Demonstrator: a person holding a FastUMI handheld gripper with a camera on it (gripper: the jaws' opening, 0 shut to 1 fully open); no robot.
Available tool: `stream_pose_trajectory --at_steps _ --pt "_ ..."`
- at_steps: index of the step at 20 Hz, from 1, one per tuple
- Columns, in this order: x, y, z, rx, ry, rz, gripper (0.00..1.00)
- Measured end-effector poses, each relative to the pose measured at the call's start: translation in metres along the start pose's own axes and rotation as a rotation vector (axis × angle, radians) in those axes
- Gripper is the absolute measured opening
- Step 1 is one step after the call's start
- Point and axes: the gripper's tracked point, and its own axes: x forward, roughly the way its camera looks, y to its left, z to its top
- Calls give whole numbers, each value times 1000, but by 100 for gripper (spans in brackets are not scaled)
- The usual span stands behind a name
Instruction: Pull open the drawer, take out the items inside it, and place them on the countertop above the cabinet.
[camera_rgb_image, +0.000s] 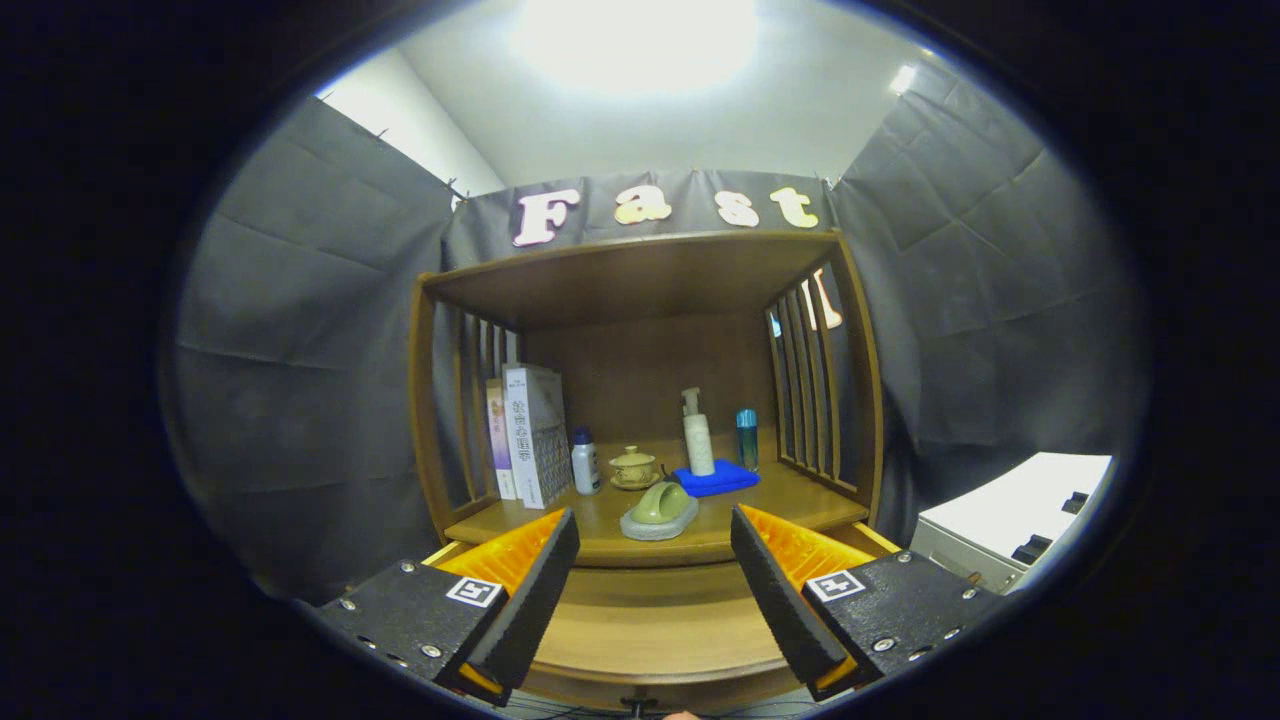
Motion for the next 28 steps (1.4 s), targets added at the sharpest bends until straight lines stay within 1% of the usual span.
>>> stream_pose_trajectory --at_steps 2,3,7,12,15,19,23,28 --pt "-14 2 0 -45 -33 5 95" --pt "-21 5 -3 -48 -37 10 95" --pt "-45 16 -24 -22 -19 31 95" --pt "-75 30 -72 -22 54 51 95" --pt "-86 27 -96 -38 88 45 95" --pt "-89 21 -131 -37 155 23 95" --pt "-82 19 -159 -39 217 7 95" --pt "-62 14 -166 -50 231 -15 95"
